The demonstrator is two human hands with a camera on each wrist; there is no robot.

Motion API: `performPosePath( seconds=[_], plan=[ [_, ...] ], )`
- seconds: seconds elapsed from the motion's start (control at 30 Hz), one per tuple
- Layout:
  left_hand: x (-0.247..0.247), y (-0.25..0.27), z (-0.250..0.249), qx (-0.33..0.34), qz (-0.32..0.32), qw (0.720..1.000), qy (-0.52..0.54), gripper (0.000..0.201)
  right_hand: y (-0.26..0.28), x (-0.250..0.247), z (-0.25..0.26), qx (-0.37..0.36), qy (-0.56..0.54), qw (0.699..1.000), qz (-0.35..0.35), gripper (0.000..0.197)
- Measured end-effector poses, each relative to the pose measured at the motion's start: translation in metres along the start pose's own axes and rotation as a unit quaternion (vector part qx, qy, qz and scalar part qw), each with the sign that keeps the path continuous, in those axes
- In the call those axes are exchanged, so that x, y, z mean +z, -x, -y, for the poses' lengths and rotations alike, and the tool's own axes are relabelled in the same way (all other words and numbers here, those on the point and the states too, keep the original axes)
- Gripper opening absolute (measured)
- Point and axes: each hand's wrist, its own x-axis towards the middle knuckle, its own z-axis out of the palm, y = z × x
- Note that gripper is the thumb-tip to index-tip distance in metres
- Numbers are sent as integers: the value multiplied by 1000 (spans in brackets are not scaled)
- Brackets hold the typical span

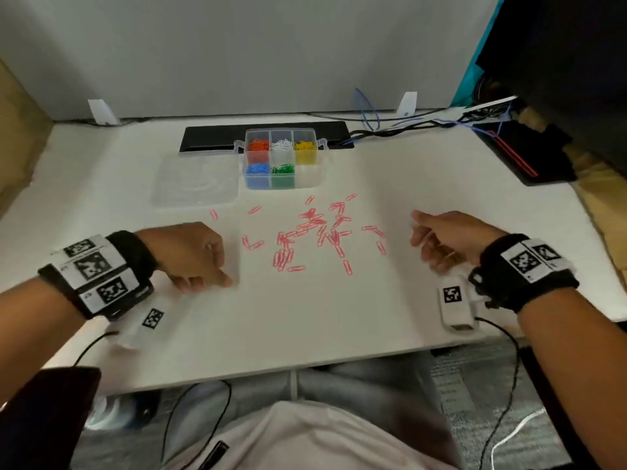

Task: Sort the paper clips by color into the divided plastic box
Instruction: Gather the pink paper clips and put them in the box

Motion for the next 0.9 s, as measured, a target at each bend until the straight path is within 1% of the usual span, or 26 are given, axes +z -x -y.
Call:
performPosePath(
  seconds=[0.03,0.07,0.13,0.17,0.23,0.33,0.4,0.43,0.53,0.63,0.7,0.77,0.83,0.9],
  plan=[
    [0,1,8,-26,7,999,-33,46,-3,3,-1,12,2,1000,-8,55],
    [1,0,10,-38,10,998,-55,51,-7,9,1,17,2,1000,-18,55],
    [3,-7,3,-27,4,997,-76,52,-14,30,14,7,-5,1000,-29,55],
    [5,-12,-5,-9,0,997,-81,47,-17,44,24,-2,-9,1000,-23,55],
    [14,-24,-28,35,-11,997,-71,31,-17,74,45,-25,1,1000,2,55],
    [18,-35,-56,94,-7,996,-5,15,-14,103,70,-55,33,997,43,53],
    [2,-35,-54,107,-17,993,55,7,-13,99,80,-68,39,996,45,51],
    [-11,-33,-44,100,-42,991,82,8,-14,91,81,-74,42,996,32,49],
    [-46,-30,3,37,-130,982,132,13,-23,55,74,-70,30,997,-19,41],
    [-57,-34,36,-44,-152,980,118,12,-33,31,66,-40,25,998,-49,32],
    [-55,-43,37,-68,-154,981,95,17,-46,30,70,-22,36,997,-65,29],
    [-48,-51,23,-54,-148,985,72,25,-59,40,80,-29,52,996,-68,34],
    [-36,-59,1,-14,-152,988,32,28,-70,58,93,-54,85,993,-66,42],
    [-25,-65,-24,24,-137,990,6,29,-67,83,106,-94,128,987,-42,38]
  ],
)
